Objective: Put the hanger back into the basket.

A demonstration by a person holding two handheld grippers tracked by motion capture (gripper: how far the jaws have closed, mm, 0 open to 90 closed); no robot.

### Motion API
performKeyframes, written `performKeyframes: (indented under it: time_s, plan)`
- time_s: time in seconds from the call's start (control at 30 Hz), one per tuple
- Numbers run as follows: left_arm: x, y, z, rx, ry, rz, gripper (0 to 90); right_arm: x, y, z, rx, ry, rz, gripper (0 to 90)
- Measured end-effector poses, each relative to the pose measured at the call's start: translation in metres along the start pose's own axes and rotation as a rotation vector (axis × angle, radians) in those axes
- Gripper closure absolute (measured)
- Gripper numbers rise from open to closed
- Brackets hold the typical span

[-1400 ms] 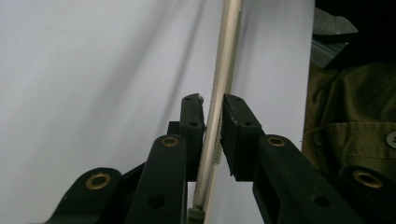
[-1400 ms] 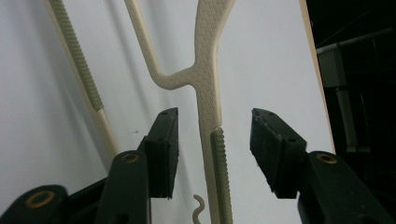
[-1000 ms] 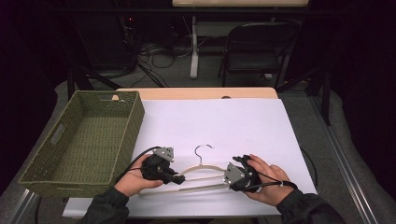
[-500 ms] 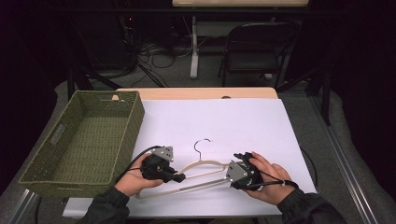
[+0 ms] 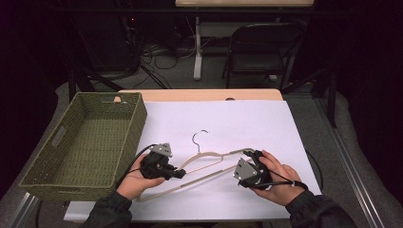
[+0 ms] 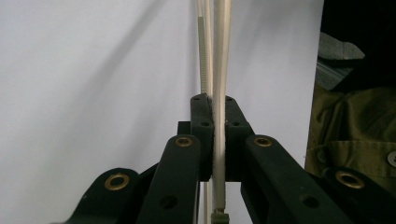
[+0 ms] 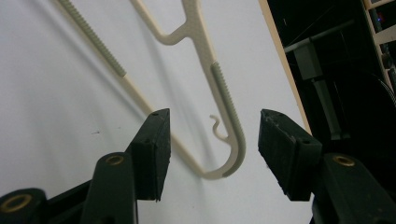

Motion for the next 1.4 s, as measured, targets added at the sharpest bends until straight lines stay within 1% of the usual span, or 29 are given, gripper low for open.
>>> performKeyframes:
  time_s: [0.1, 0.13, 0.17, 0.2, 0.3, 0.37, 0.5, 0.57, 0.6, 0.73, 0.77, 0.8, 0.83, 0.9, 0.97, 1.03, 1.1, 1.13, 1.2, 1.23, 1.27, 1.4]
  plan:
    - [-0.001, 0.002, 0.001, -0.019, 0.027, -0.016, 87.1, 0.0, -0.001, 0.001, -0.005, 0.002, 0.004, 44.2]
    - [-0.001, 0.003, 0.002, -0.042, 0.031, -0.017, 87.1, 0.0, -0.002, 0.001, -0.008, 0.009, 0.005, 44.2]
    - [-0.001, 0.004, 0.001, -0.053, 0.043, -0.013, 87.1, 0.0, -0.002, 0.002, -0.009, 0.009, 0.01, 44.2]
    - [-0.002, 0.004, 0.001, -0.047, 0.055, -0.028, 87.1, 0.001, -0.002, 0.003, -0.011, 0.007, 0.013, 44.2]
    - [-0.003, 0.007, 0.0, -0.09, 0.076, -0.033, 87.1, 0.001, -0.003, 0.004, -0.013, 0.01, 0.014, 44.2]
    - [-0.004, 0.01, -0.001, -0.106, 0.096, -0.047, 87.1, 0.002, -0.003, 0.005, -0.01, 0.005, 0.024, 44.3]
    - [-0.006, 0.016, 0.0, -0.149, 0.139, -0.064, 87.1, 0.002, -0.005, 0.006, -0.019, 0.002, 0.019, 44.2]
    - [-0.006, 0.019, 0.001, -0.158, 0.162, -0.075, 87.1, 0.003, -0.005, 0.006, -0.02, 0.002, 0.019, 44.2]
    - [-0.006, 0.02, 0.002, -0.165, 0.168, -0.076, 87.1, 0.003, -0.006, 0.006, -0.021, 0.004, 0.019, 44.2]
    - [-0.006, 0.024, 0.002, -0.171, 0.194, -0.083, 87.1, 0.003, -0.006, 0.007, -0.025, 0.004, 0.017, 44.3]
    - [-0.005, 0.026, 0.002, -0.177, 0.203, -0.084, 87.1, 0.003, -0.006, 0.008, -0.026, -0.008, 0.022, 44.3]
    - [-0.005, 0.027, 0.002, -0.181, 0.211, -0.09, 87.1, 0.003, -0.006, 0.008, -0.024, -0.009, 0.024, 44.3]
    - [-0.005, 0.029, 0.001, -0.19, 0.211, -0.089, 87.1, 0.003, -0.007, 0.008, -0.025, 0.0, 0.021, 44.3]
    - [-0.006, 0.033, -0.001, -0.198, 0.222, -0.101, 87.1, 0.003, -0.007, 0.008, -0.026, 0.001, 0.023, 44.3]
    - [-0.006, 0.039, -0.004, -0.21, 0.229, -0.112, 87.1, 0.003, -0.007, 0.008, -0.028, 0.006, 0.02, 44.3]
    - [-0.007, 0.047, -0.008, -0.231, 0.221, -0.116, 87.1, 0.004, -0.006, 0.009, -0.031, 0.0, 0.023, 44.3]
    - [-0.007, 0.057, -0.014, -0.252, 0.221, -0.122, 87.1, 0.004, -0.006, 0.009, -0.031, 0.002, 0.024, 44.2]
    - [-0.007, 0.063, -0.017, -0.265, 0.22, -0.13, 87.1, 0.005, -0.006, 0.009, -0.032, -0.014, 0.023, 44.2]
    - [-0.006, 0.076, -0.022, -0.29, 0.219, -0.139, 87.1, 0.005, -0.005, 0.008, -0.028, 0.004, 0.015, 43.8]
    - [-0.005, 0.082, -0.025, -0.298, 0.226, -0.146, 87.1, 0.005, -0.005, 0.008, -0.027, -0.003, 0.014, 43.7]
    - [-0.004, 0.09, -0.026, -0.308, 0.223, -0.146, 87.1, 0.006, -0.005, 0.009, -0.027, -0.007, 0.016, 43.4]
    - [-0.002, 0.115, -0.031, -0.341, 0.231, -0.164, 87.1, 0.007, -0.005, 0.008, -0.023, 0.002, 0.015, 42.3]
Point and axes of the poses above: each handheld gripper's, and its own axes: y roughly backward along the jaws, x roughly out of its underside, z roughly to its left, the point moved 4 cm from there along -y, roughly forward along the jaws, and after that the axes turned 1 degree about -x, right-handed, at the moved point
